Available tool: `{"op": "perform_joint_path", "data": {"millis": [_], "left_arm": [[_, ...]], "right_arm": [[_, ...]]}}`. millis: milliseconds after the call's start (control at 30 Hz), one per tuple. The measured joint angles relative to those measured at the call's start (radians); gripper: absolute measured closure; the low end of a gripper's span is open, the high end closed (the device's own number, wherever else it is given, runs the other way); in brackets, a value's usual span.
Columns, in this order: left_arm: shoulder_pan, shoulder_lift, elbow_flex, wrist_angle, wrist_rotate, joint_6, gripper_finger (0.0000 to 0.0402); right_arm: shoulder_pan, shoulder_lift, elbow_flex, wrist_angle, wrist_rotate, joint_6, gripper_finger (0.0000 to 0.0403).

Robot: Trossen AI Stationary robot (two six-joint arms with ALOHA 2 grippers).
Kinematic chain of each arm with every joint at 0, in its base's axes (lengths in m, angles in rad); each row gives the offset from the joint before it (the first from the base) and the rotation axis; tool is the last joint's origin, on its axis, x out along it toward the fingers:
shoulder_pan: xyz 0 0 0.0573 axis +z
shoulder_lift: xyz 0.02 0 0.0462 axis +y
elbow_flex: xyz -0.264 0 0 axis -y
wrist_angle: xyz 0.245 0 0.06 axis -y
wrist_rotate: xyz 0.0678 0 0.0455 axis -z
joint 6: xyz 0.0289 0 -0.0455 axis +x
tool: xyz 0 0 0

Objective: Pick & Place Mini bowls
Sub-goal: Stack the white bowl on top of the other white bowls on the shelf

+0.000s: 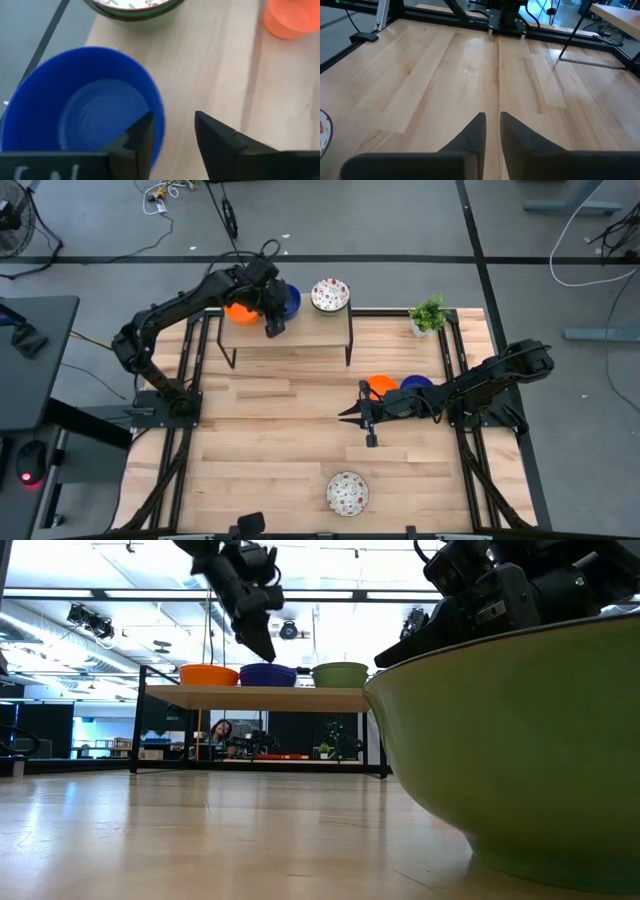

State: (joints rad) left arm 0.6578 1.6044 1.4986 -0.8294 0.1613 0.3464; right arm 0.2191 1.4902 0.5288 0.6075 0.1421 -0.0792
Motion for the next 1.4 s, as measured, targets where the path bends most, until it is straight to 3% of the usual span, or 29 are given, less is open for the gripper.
{"op": "perform_joint_path", "data": {"millis": [100,233,333,467,733,967,1200,1400], "left_arm": [[-0.017,-0.045,0.000,-0.041,0.001,-0.005,0.0245],[-0.069,-0.103,0.000,-0.071,0.060,-0.050,0.0249],[-0.157,-0.122,0.000,-0.060,0.102,-0.073,0.0265],[-0.332,-0.123,-0.002,-0.037,0.083,-0.101,0.0292],[-0.679,-0.143,-0.277,0.372,-0.032,-0.234,0.0344],[-0.893,-0.136,-0.601,0.891,-0.129,-0.385,0.0368],[-1.016,-0.136,-0.799,1.226,-0.368,-0.469,0.0378],[-1.043,-0.136,-0.875,1.289,-0.573,-0.578,0.0379]], "right_arm": [[0.000,0.000,0.000,-0.001,-0.001,0.038,0.0347],[0.000,0.000,0.000,-0.001,-0.002,0.206,0.0346],[0.000,0.000,0.000,0.001,-0.002,0.255,0.0345],[0.021,0.000,0.000,0.020,-0.002,0.242,0.0339],[0.169,0.000,0.069,0.032,0.014,0.146,0.0301],[0.316,0.002,0.255,-0.319,0.116,0.186,0.0261],[0.444,0.096,0.407,-0.572,0.080,0.276,0.0236],[0.507,0.270,0.587,-0.720,0.007,0.273,0.0234]]}}
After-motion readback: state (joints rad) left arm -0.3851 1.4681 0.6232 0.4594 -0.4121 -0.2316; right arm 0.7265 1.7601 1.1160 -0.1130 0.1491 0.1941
